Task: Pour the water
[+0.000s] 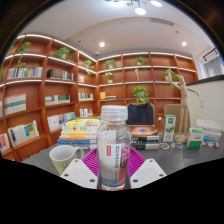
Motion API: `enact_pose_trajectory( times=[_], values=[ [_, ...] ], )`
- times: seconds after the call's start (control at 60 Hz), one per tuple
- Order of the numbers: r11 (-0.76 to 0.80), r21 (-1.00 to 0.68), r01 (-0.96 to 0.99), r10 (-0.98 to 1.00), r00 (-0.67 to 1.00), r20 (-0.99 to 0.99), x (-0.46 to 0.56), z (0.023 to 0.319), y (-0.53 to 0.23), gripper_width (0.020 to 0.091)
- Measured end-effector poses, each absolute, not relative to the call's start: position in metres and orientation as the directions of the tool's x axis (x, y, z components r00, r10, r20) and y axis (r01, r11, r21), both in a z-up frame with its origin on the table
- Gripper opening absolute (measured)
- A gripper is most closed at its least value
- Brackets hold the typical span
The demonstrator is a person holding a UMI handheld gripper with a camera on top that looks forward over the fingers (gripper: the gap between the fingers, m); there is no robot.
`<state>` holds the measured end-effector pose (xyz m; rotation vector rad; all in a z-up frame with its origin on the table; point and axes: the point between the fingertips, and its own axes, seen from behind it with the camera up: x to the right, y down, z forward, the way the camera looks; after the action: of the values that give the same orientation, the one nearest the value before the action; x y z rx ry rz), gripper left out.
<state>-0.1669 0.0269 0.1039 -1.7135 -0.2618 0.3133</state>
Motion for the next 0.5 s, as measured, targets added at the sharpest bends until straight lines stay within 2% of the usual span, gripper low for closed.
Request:
enact_pose_trajectory(
  times=[0.05, 0.25, 0.383, 0.5],
  values=[
    [-0.175, -0.984, 0.001, 0.329, 0.943, -0.058, -0.1675, 0.092, 0.0281, 0.0359],
    [-0.118, -0.993, 0.023, 0.305, 0.952, -0.014, -0.1687, 0.093, 0.0266, 0.0352],
    [-0.136, -0.99, 0.034, 0.284, 0.959, -0.006, -0.1674, 0.0925, 0.0273, 0.0414],
    [-0.172, -0.984, 0.049, 0.25, 0.968, 0.004, -0.164, 0.0907, 0.023, 0.0499]
  ],
)
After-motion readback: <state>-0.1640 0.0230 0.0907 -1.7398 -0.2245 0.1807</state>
